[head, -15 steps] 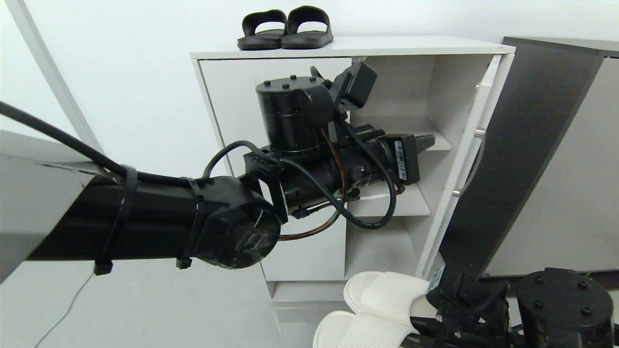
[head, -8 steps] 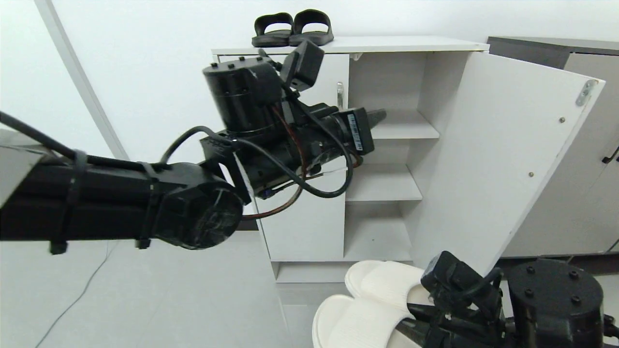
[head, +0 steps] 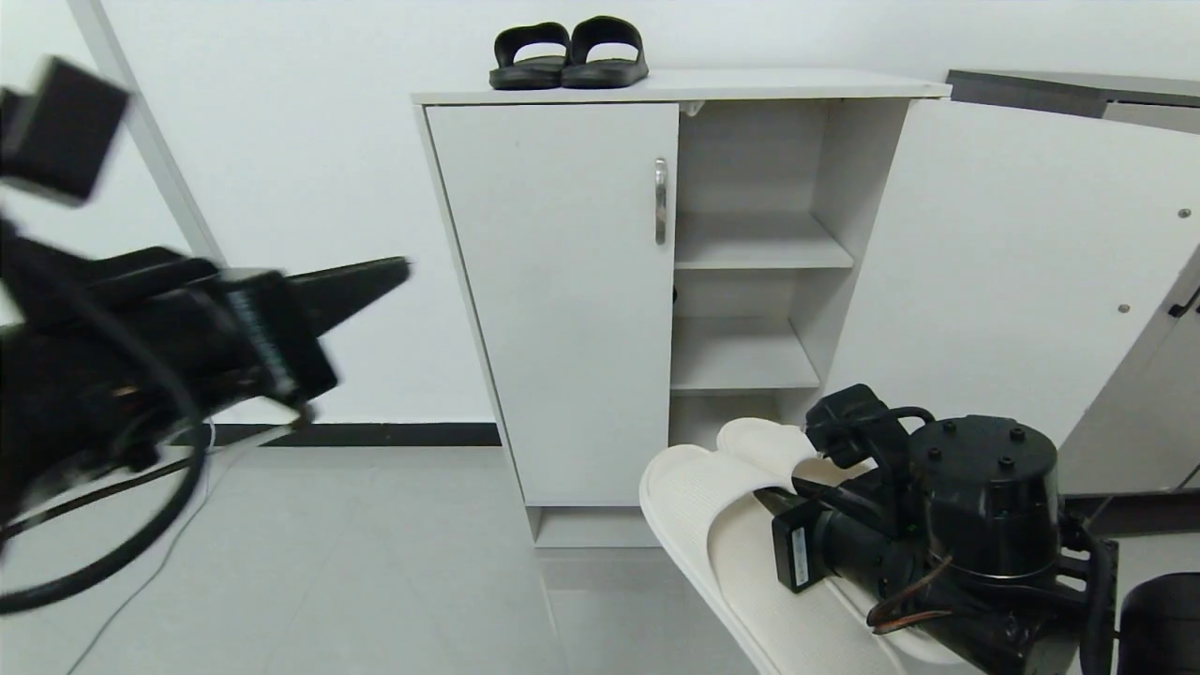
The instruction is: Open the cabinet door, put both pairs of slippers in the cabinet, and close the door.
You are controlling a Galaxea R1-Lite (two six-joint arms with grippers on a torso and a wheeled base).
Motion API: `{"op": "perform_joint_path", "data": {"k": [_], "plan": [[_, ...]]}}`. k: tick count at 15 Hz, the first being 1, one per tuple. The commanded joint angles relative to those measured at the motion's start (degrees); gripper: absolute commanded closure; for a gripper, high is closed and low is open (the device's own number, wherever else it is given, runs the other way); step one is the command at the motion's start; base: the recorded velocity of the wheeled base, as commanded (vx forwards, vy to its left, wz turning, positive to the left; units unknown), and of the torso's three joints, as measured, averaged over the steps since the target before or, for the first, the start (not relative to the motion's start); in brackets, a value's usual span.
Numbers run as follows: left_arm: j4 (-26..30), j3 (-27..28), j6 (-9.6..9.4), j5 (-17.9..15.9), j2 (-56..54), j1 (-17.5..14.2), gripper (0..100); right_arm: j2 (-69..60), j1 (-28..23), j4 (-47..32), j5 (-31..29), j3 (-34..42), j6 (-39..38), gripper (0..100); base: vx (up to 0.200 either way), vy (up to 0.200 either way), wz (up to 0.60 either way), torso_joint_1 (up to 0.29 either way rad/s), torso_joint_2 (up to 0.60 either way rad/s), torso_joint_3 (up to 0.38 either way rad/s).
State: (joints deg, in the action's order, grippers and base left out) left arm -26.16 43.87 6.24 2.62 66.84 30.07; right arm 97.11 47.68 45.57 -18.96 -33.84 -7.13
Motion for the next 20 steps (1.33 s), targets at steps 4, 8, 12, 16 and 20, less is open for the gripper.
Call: {"op": "perform_joint_path", "data": {"k": [4,8,12,16,20], "plan": [[24.23,-23.92,-5.27,7.75,-49.88,-22.96,100,0.71,-0.22,0.13,-0.73,-0.26,0.10,100,0.000,0.000,0.00,0.000,0.00,0.000],[25.72,-39.13,-5.54,7.31,-64.56,-30.16,100,-0.08,-0.22,0.13,-0.82,-0.08,0.28,100,0.000,0.000,0.00,0.000,0.00,0.000],[24.49,-43.35,-6.59,1.25,-66.84,-30.34,100,-0.08,0.05,0.13,-0.82,0.00,0.36,100,0.000,0.000,0.00,0.000,0.00,0.000],[24.14,-43.70,-7.12,-5.70,-66.84,-30.34,100,0.18,1.01,0.22,-0.73,-0.08,0.28,100,0.000,0.000,0.00,0.000,0.00,0.000],[26.51,-43.70,-9.93,0.89,-66.84,-30.25,100,0.45,1.63,2.33,-0.73,0.00,0.45,100,0.000,0.000,0.00,0.000,0.00,0.000]]}}
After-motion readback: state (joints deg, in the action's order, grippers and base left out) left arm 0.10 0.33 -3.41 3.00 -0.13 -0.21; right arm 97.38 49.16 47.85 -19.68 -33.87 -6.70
